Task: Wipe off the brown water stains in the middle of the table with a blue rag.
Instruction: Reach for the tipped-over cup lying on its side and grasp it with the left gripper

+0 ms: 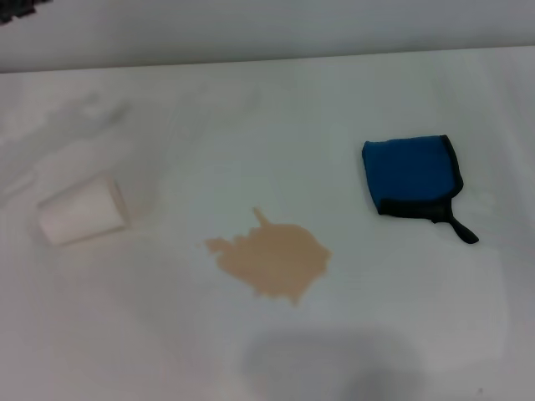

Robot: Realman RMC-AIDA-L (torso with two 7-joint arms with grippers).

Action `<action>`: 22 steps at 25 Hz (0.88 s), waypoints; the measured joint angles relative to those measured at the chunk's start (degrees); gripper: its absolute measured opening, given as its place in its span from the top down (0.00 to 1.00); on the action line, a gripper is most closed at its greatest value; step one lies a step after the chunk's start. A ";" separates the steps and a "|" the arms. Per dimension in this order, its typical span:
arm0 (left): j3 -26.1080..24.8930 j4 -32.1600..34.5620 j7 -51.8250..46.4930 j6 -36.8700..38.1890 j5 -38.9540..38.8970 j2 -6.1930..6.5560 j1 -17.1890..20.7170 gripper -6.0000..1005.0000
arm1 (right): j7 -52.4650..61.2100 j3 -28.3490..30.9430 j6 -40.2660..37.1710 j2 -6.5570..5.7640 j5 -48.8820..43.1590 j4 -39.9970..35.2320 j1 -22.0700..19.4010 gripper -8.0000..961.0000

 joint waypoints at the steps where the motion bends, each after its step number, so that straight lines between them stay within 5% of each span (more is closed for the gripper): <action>1: 2.51 -0.14 -1.08 0.20 0.85 1.10 -1.37 0.19 | 0.00 0.00 0.02 -0.01 0.00 0.01 -0.03 0.10; 2: 7.00 -0.81 -2.63 0.69 1.35 2.65 -3.62 0.19 | 0.00 -0.01 0.05 -0.02 0.00 0.02 -0.07 0.10; 3: 7.00 -0.81 -2.63 0.69 1.35 2.65 -3.62 0.19 | 0.00 -0.01 0.06 -0.02 0.00 0.02 -0.16 0.10; 4: 13.74 -3.70 -4.32 2.24 1.45 3.97 -6.70 0.19 | 0.00 -0.01 0.07 -0.02 0.00 -0.01 -0.21 0.10; 6: 21.93 -9.31 -5.67 5.43 1.16 4.28 -10.79 0.19 | 0.00 -0.01 0.08 0.01 0.00 -0.06 -0.24 0.10; 7: 29.19 -15.02 -5.95 8.48 0.63 3.81 -14.32 0.19 | 0.00 -0.01 0.10 0.03 -0.01 -0.06 -0.21 0.10; 8: 29.19 -15.02 -5.95 8.48 0.63 3.81 -14.32 0.19 | 0.00 -0.01 0.10 0.03 0.00 -0.06 -0.17 0.10; 9: 40.46 -23.49 -5.76 12.33 -0.52 2.02 -18.36 0.19 | 0.00 -0.01 0.11 0.03 -0.01 -0.05 -0.15 0.10; 11: 49.95 -32.71 -4.35 16.71 -2.26 -0.56 -20.83 0.19 | 0.00 -0.01 0.14 0.02 0.00 -0.03 -0.11 0.10; 14: 53.45 -39.39 -1.40 21.06 -5.61 -1.83 -21.64 0.19 | 0.00 -0.01 0.16 0.02 -0.01 0.21 -0.08 0.10; 22: 52.10 -42.46 7.96 25.32 -8.49 -0.39 -22.27 0.19 | 0.00 -0.01 0.12 0.17 -0.01 0.30 -0.47 0.10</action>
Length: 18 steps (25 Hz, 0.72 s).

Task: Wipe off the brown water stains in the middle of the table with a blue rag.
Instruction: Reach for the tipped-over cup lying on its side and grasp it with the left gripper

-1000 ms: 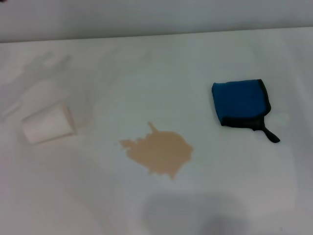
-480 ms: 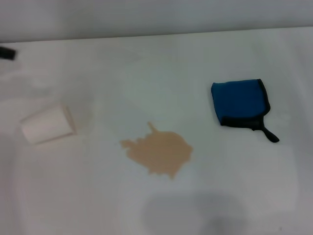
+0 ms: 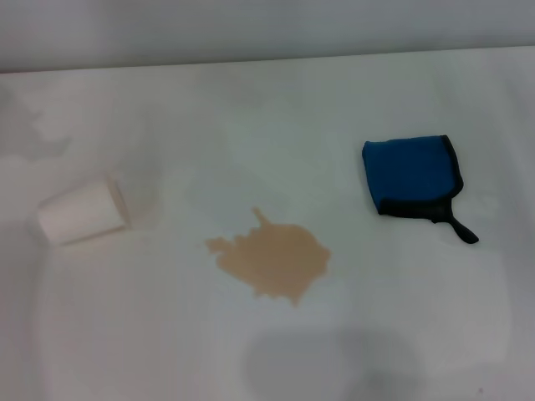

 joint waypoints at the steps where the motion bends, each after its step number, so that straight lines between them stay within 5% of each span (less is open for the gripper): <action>1: -0.09 0.09 0.45 0.10 0.42 -0.09 -0.21 0.19 | 0.00 0.00 0.00 0.00 0.00 0.00 0.08 0.10; 12: -1.03 3.83 3.85 -0.01 14.38 -4.45 -4.84 0.19 | 0.00 0.00 -0.03 0.16 0.00 1.13 0.55 0.10; 14: -1.18 3.77 5.17 -0.53 15.82 -6.38 -5.56 0.19 | 0.00 0.00 -0.08 0.12 0.01 1.25 0.55 0.10; 17: -1.24 3.83 5.69 -1.59 16.63 -7.42 -5.70 0.19 | 0.00 0.00 -0.06 0.10 0.01 1.28 0.56 0.10; 18: -1.31 3.87 6.21 -3.39 17.63 -8.93 -5.78 0.19 | 0.00 0.00 -0.04 0.10 0.01 1.29 0.57 0.10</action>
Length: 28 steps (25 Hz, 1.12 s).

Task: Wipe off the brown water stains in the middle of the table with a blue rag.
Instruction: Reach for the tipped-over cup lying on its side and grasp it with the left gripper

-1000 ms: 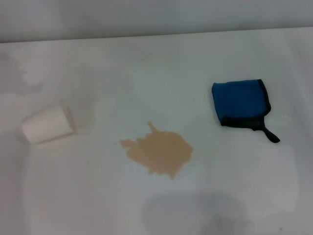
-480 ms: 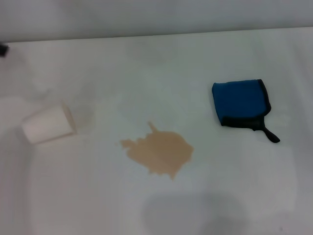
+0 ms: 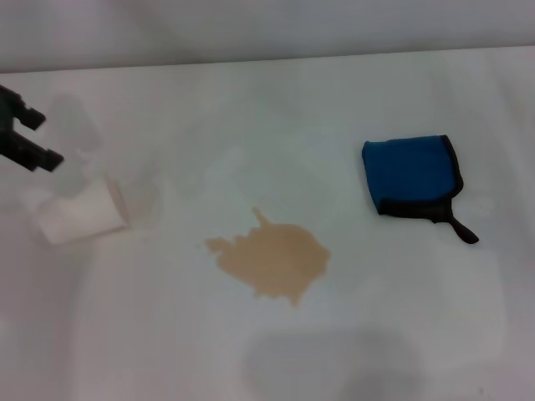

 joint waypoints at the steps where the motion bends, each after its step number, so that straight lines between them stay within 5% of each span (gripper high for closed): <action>1: -0.02 0.00 0.15 -0.39 0.20 -0.31 -0.01 0.19 | 0.00 0.00 0.03 -0.01 0.00 0.01 0.00 0.10; 5: -0.10 0.02 1.18 -3.33 2.34 -3.26 -0.28 0.19 | 0.00 0.00 0.06 -0.07 0.00 0.01 0.00 0.10; 12: -0.18 0.04 1.28 -7.34 5.76 -6.49 -0.63 0.19 | 0.00 0.00 0.09 -0.19 0.00 -0.07 -0.01 0.10; 28: -0.25 0.25 0.50 -10.66 9.17 -8.73 -0.13 0.19 | 0.00 0.00 0.61 -0.19 0.00 -0.37 0.07 0.10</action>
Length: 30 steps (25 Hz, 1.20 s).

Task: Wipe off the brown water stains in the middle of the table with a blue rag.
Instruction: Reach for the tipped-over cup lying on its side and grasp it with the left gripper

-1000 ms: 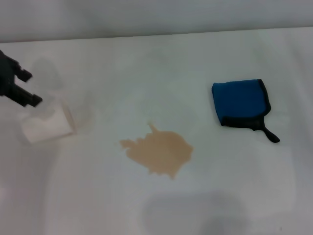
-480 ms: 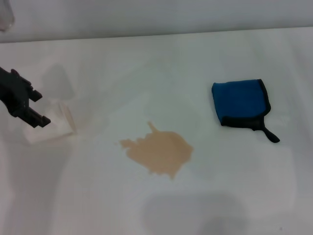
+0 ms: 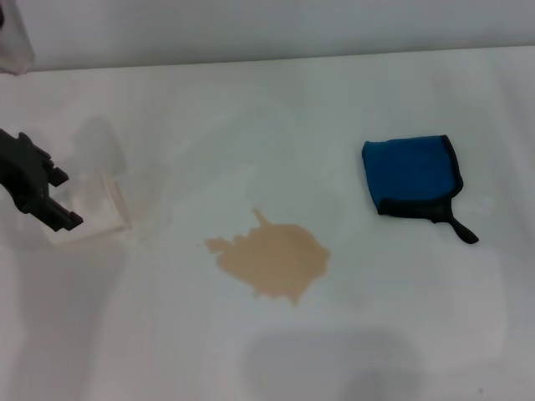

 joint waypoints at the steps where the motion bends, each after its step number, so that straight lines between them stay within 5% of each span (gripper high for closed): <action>1: 0.00 0.14 -0.03 -0.55 0.14 -0.28 0.04 0.19 | 0.00 0.00 0.01 0.00 0.00 0.04 0.00 0.10; 13: 0.00 1.12 -0.42 -5.64 2.91 -3.03 0.78 0.19 | 0.00 0.00 0.01 0.08 0.00 0.39 0.02 0.10; 30: -0.09 3.49 -2.43 -10.90 1.63 -3.52 3.45 0.19 | 0.00 0.00 0.02 0.01 0.00 0.37 0.24 0.10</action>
